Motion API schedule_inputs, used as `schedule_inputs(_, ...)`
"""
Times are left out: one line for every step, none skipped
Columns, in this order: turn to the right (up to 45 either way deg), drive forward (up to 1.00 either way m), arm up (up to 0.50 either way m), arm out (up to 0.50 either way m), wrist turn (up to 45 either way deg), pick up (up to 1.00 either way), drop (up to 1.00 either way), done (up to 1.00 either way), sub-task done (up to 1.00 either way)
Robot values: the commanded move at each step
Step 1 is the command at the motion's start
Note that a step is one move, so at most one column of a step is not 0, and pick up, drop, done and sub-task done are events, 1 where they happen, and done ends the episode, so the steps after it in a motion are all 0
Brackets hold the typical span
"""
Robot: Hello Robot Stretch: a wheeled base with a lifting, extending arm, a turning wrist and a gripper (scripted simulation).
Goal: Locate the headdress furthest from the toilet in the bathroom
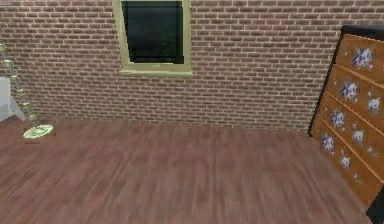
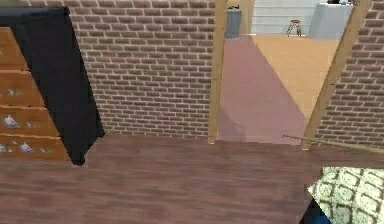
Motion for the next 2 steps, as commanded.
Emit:
schedule_inputs(-45.0,0.00,0.00,0.00,0.0,0.00,0.00,0.00,0.00)
schedule_inputs(-39.0,0.00,0.00,0.00,0.0,0.00,0.00,0.00,0.00)
